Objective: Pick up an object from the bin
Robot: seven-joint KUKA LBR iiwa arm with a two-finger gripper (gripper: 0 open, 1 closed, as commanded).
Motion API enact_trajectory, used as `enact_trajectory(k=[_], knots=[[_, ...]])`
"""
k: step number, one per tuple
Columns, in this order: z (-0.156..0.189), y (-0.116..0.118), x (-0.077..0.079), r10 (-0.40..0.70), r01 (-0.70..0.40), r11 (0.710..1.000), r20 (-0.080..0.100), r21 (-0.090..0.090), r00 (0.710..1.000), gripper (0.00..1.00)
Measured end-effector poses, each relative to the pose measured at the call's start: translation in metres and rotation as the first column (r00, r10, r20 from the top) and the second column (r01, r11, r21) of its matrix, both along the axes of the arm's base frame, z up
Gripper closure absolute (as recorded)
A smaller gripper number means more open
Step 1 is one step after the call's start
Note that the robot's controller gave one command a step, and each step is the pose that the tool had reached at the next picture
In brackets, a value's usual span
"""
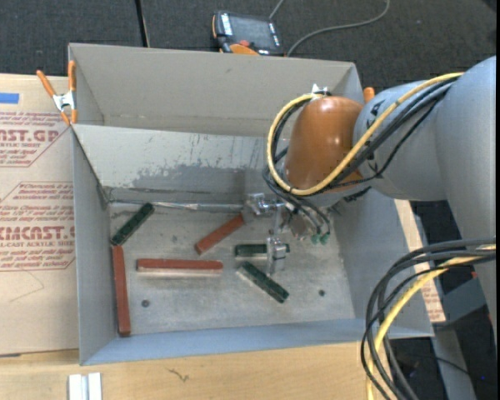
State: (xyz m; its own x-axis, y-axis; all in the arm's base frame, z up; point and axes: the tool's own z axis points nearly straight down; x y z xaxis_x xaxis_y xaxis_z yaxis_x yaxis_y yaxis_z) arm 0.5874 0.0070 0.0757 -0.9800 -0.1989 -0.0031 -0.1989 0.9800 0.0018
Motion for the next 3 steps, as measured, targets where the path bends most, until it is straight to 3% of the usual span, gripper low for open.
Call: enact_trajectory(k=[1,2,3], knots=[[0.001,-0.001,0.000,-0.002,0.002,1.000,0.001,0.000,1.000,1.00],[0.000,-0.002,0.000,-0.002,0.002,1.000,0.000,-0.001,1.000,0.00],[-0.005,-0.025,0.007,0.000,0.000,1.000,0.003,-0.002,1.000,0.00]])
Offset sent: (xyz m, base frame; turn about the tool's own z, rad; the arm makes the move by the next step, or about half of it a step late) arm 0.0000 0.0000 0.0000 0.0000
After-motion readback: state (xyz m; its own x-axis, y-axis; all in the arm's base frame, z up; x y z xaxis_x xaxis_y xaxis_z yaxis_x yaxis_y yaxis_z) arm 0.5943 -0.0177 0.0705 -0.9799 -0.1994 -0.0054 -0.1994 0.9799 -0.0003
